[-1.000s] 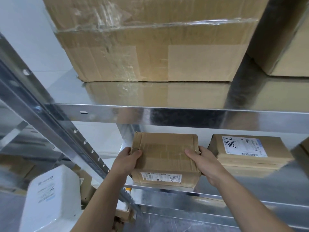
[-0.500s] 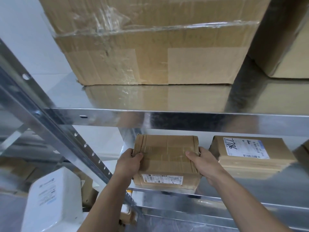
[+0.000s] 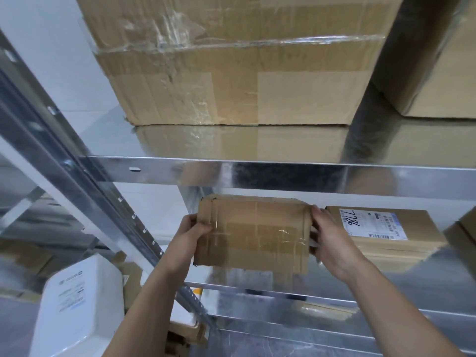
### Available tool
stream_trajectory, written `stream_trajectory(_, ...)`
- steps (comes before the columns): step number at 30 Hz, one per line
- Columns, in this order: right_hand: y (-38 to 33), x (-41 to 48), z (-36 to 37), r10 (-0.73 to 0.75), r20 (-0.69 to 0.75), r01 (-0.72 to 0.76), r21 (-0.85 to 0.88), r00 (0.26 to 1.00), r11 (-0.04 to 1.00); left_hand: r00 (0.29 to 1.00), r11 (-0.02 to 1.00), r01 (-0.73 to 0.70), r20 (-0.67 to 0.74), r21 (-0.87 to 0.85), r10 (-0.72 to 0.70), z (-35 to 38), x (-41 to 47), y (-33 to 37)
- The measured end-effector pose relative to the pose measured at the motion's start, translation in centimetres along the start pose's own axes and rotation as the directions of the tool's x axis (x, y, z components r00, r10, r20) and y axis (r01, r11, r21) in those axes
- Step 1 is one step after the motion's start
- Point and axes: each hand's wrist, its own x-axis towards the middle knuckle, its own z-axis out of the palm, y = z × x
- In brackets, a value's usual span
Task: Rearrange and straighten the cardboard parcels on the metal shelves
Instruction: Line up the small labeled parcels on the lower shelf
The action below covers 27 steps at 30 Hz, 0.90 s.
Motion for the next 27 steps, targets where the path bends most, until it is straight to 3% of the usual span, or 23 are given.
stream_trajectory(5,-0.6,-0.5,-0.1,0.000,-0.016,0.001,0.023,1.000,1.000,1.000,0.995,0.027,-0.002,-0.097,-0.028,-0.1,0.1,0.0)
stream_trajectory(11,-0.4,-1.0,1.0,-0.078,0.003,0.078,-0.127,0.997,0.989,0.998,0.998,0.062,0.003,-0.007,-0.062,0.5,0.5,-1.0)
stream_trajectory(19,1.3,0.0,1.3,0.088,0.008,-0.085,-0.206,0.996,0.975,0.992,0.993,0.119,-0.050,0.004,-0.119,1.2,1.5,-2.2)
stream_trajectory(27,2.0,0.1,2.0,0.042,-0.072,-0.061,-0.290,0.997,0.955,0.989,0.992,0.104,-0.112,0.078,-0.095,1.4,2.0,-3.6)
